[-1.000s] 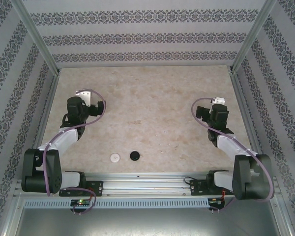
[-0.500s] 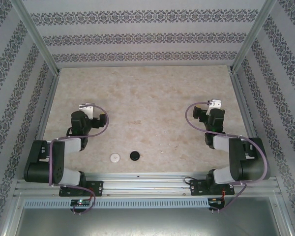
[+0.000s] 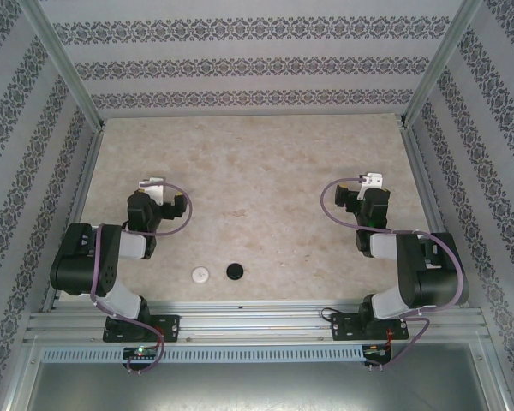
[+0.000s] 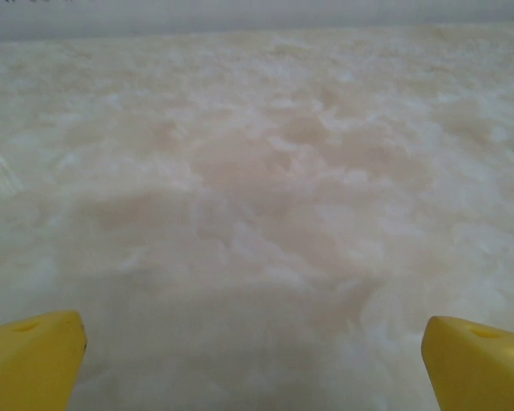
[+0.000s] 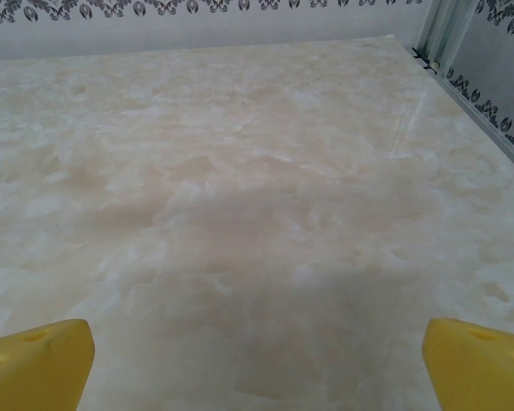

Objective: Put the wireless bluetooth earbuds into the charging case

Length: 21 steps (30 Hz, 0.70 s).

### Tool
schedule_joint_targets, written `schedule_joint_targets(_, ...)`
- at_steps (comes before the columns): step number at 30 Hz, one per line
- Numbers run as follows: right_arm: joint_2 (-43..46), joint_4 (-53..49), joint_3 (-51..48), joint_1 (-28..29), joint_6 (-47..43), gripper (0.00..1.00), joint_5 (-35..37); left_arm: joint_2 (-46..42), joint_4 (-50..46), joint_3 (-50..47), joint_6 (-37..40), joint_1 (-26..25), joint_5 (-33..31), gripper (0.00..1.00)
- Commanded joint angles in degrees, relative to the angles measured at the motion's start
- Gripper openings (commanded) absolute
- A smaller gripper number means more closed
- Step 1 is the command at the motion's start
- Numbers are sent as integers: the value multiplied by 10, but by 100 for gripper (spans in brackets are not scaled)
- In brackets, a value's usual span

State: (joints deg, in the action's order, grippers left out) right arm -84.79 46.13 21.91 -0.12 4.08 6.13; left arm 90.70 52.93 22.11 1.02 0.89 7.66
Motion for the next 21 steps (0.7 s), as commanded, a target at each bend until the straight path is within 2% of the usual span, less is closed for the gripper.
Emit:
schedule_joint_targets(1, -3, 18, 12, 6, -7, 98, -9, 1, -2, 5, -10, 8, -17, 100)
schedule_joint_targets(13, -7, 16, 12, 6, -12, 98, -19, 1, -1, 4, -10, 8, -13, 100)
schedule_joint_targets(15, -29, 72, 0, 8, -24, 98, -52, 1, -1, 5, -10, 8, -12, 100)
schedule_joint_targets(17, -15, 27, 9, 8, -27, 98, -53, 1, -2, 4, -10, 9, -13, 100)
schedule_joint_targets(19, -23, 56, 3, 7, -25, 98, -53, 1, -1, 5, -10, 8, -13, 100)
schedule_joint_targets(21, -14, 36, 6, 7, -26, 98, -53, 1, -1, 5, -10, 8, -13, 100)
